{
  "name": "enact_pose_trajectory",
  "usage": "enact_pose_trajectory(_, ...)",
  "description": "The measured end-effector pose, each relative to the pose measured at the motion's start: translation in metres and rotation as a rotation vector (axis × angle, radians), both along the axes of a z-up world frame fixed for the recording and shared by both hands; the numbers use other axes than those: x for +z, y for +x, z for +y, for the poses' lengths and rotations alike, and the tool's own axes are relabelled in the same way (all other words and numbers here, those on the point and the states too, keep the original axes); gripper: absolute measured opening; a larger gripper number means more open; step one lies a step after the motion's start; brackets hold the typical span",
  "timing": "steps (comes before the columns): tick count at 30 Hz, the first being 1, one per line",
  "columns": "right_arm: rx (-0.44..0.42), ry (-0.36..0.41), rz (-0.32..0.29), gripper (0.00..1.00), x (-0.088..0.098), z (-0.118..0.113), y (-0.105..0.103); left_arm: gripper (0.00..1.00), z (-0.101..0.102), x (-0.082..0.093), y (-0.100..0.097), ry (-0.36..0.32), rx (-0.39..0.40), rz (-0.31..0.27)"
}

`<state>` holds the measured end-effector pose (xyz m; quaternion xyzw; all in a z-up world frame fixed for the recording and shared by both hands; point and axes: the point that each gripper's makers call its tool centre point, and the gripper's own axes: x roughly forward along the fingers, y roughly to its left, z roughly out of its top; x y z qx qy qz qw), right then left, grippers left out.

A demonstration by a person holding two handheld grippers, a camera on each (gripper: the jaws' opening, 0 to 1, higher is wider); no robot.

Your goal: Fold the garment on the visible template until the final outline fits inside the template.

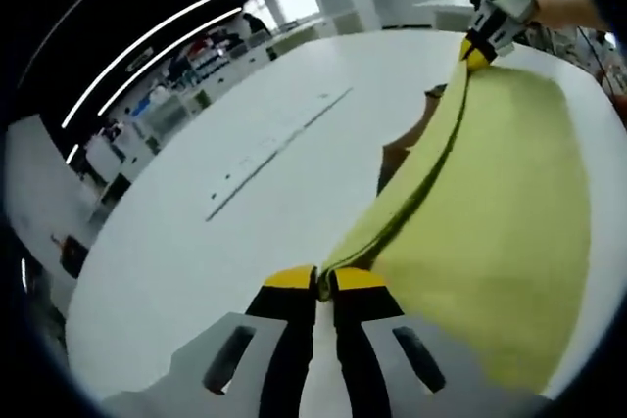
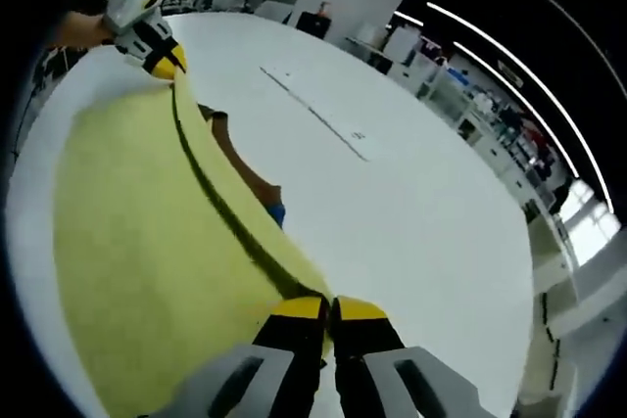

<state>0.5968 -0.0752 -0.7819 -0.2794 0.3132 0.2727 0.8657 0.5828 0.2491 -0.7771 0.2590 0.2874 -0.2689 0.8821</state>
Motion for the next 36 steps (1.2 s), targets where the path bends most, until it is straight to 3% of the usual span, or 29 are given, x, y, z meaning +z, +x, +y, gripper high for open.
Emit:
enact_pose_trajectory(2,-0.060,0.072,0.008,0.00,0.003,0.000,0.004,0.04,0.001,0.000,0.002,-0.056,0.065,0.026)
enact_pose_trajectory(6,-0.237,0.223,0.086,0.02,-0.007,-0.008,0.007,0.05,0.007,0.000,0.007,-0.201,0.221,0.056)
enact_pose_trajectory(7,-0.279,0.252,0.102,0.04,-0.009,-0.011,0.007,0.05,0.011,0.000,0.009,-0.214,0.254,0.055)
enact_pose_trajectory(8,-0.328,0.290,0.118,0.06,-0.011,-0.013,0.008,0.05,0.010,0.001,0.010,-0.204,0.234,0.043)
enact_pose_trajectory(10,-0.448,0.416,0.156,0.08,-0.010,-0.015,0.010,0.06,0.010,0.001,0.010,-0.189,0.233,0.034)
enact_pose_trajectory(11,-0.460,0.411,0.148,0.10,-0.009,-0.019,0.012,0.06,0.011,0.000,0.010,-0.183,0.237,0.035)
enact_pose_trajectory(13,-0.442,0.377,0.139,0.10,-0.008,-0.020,0.011,0.04,0.017,0.001,0.011,-0.188,0.272,0.035)
enact_pose_trajectory(14,-0.440,0.376,0.138,0.11,-0.008,-0.020,0.010,0.05,0.018,0.002,0.011,-0.226,0.304,0.047)
enact_pose_trajectory(17,-0.430,0.398,0.159,0.19,-0.005,-0.017,0.007,0.15,0.017,0.006,0.011,-0.308,0.331,0.055)
enact_pose_trajectory(20,-0.413,0.404,0.175,0.26,-0.002,-0.016,0.001,0.21,0.018,0.007,0.006,-0.335,0.338,0.075)
enact_pose_trajectory(23,-0.383,0.418,0.197,0.36,0.002,-0.012,-0.006,0.29,0.011,0.016,0.001,-0.421,0.333,0.080)
enact_pose_trajectory(32,-0.298,0.427,0.254,0.48,0.012,-0.004,-0.035,0.48,0.004,0.031,-0.024,-0.484,0.267,0.086)
enact_pose_trajectory(36,-0.256,0.427,0.262,0.50,0.020,-0.001,-0.050,0.53,0.000,0.033,-0.040,-0.475,0.218,0.089)
